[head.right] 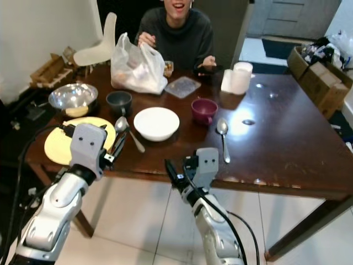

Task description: Setting the table

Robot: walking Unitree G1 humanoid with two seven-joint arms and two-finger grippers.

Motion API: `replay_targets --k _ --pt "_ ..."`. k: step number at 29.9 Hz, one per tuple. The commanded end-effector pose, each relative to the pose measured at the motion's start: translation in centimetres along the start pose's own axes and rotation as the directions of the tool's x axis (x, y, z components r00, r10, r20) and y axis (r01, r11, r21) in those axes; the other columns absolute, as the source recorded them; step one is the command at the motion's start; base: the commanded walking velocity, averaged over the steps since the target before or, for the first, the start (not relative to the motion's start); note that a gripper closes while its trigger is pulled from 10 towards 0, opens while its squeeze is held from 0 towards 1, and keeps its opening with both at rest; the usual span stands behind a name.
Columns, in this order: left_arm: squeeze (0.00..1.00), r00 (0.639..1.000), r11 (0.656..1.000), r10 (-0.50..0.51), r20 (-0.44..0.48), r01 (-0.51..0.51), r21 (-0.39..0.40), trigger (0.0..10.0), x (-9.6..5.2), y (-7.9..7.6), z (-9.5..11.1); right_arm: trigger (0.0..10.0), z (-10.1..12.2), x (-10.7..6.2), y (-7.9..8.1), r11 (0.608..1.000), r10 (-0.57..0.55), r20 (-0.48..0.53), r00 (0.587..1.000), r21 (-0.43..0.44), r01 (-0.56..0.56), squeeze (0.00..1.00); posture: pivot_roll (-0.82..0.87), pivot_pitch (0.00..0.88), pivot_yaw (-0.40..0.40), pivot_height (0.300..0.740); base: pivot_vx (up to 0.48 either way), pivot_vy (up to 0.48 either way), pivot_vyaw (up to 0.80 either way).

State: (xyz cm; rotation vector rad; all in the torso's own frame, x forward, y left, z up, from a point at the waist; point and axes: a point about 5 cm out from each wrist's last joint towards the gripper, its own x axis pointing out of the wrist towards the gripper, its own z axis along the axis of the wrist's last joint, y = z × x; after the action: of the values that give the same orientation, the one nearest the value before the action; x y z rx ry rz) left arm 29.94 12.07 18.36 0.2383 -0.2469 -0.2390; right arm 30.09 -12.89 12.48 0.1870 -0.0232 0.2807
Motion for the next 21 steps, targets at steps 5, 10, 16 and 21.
replay_targets --k 5,10,16,21 --pt "0.0 1.0 1.0 -0.024 -0.014 0.024 -0.01 10.0 -0.1 -0.5 -0.3 10.0 2.9 -3.4 -6.2 0.938 -0.24 0.095 0.966 -0.234 0.256 0.0 -0.06 0.0 0.11 0.74 0.395 -0.049 0.0" --pt "0.0 0.999 0.999 -0.038 -0.028 0.038 -0.019 10.0 0.3 -0.7 -0.5 10.0 3.3 -3.5 -6.4 0.955 -0.138 0.066 0.988 -0.255 0.15 0.0 -0.07 0.0 0.112 0.74 0.294 0.0 0.0" --pt "0.0 0.998 0.998 -0.027 -0.06 0.024 -0.06 10.0 0.5 -0.2 -0.7 10.0 2.9 -2.6 -4.0 0.961 0.082 -0.043 0.996 -0.26 -0.091 0.0 -0.07 0.0 0.111 0.74 0.0 0.0 0.0" --pt "0.0 0.995 0.995 -0.008 -0.096 -0.002 -0.1 10.0 0.4 0.6 -1.2 10.0 2.3 -2.3 -3.8 0.962 0.089 -0.083 0.993 -0.249 -0.108 0.0 -0.05 0.0 0.102 0.74 0.0 0.0 0.0"
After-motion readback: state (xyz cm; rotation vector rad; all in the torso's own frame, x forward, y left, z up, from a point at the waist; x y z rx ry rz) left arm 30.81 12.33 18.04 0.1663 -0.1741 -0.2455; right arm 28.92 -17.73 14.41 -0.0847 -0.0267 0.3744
